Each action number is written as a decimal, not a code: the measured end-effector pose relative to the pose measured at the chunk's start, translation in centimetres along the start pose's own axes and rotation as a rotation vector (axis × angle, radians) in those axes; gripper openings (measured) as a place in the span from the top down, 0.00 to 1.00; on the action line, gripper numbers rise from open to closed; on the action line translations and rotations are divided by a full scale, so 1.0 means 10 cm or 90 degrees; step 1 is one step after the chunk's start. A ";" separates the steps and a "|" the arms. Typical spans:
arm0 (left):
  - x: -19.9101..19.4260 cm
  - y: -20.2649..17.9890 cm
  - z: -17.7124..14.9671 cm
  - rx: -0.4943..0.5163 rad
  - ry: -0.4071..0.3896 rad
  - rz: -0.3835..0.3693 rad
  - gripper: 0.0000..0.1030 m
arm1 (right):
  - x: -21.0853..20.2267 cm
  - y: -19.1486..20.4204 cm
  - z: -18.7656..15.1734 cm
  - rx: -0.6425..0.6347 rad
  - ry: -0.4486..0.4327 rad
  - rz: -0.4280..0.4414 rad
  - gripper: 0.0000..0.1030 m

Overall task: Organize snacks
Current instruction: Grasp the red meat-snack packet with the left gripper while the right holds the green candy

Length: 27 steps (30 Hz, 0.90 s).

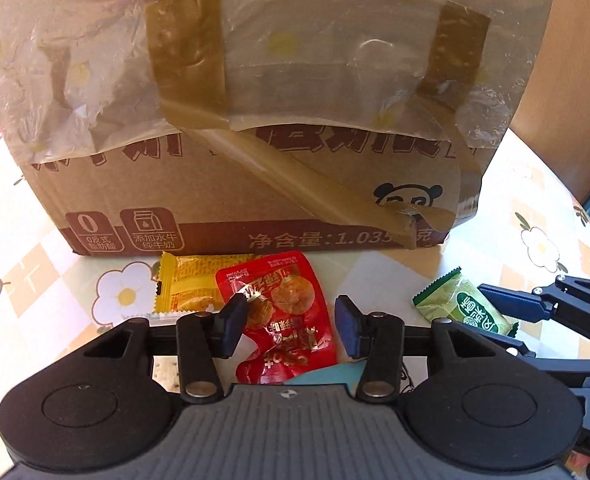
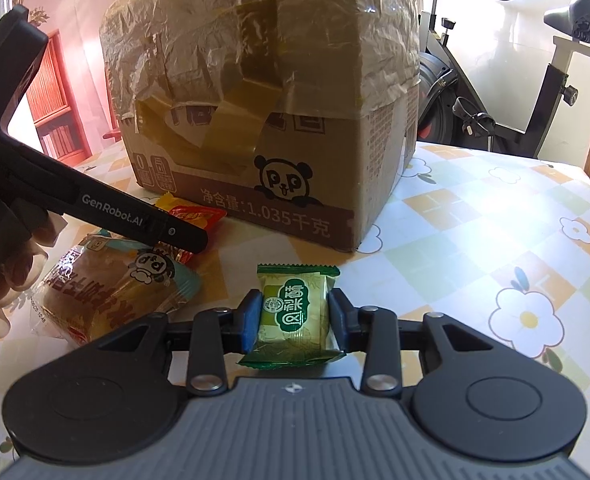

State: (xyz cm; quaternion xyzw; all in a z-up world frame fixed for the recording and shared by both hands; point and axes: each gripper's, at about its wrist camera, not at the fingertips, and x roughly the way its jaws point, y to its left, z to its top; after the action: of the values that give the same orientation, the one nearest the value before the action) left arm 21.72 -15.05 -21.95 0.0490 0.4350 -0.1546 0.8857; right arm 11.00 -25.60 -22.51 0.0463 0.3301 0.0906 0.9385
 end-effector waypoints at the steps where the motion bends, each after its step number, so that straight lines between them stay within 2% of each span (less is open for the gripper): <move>1: -0.03 0.01 -0.02 -0.011 -0.001 -0.013 0.51 | 0.00 0.00 0.00 -0.001 0.000 0.000 0.63; 4: -0.11 0.08 -0.06 -0.023 0.005 -0.044 0.51 | 0.00 0.02 0.00 -0.004 -0.001 0.003 0.63; 9: -0.20 0.25 -0.04 -0.053 0.012 -0.062 0.49 | 0.00 0.01 0.00 -0.003 -0.003 0.008 0.63; 14: -0.19 0.26 -0.04 -0.076 0.029 -0.082 0.49 | 0.00 0.00 0.00 -0.003 -0.004 0.010 0.63; 17: -0.07 0.26 -0.01 -0.092 0.044 -0.069 0.49 | 0.00 0.00 0.00 -0.003 -0.004 0.012 0.63; 20: 0.04 0.24 0.00 -0.081 0.045 -0.057 0.49 | 0.00 0.00 -0.01 -0.001 -0.005 0.012 0.63; 27: 0.24 0.05 0.05 -0.013 0.036 -0.004 0.49 | -0.01 0.00 -0.01 -0.001 -0.006 0.013 0.63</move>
State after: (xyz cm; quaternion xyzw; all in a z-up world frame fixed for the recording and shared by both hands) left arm 23.67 -15.25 -23.53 0.0431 0.4619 -0.1515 0.8728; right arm 10.91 -25.61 -22.54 0.0495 0.3252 0.1004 0.9390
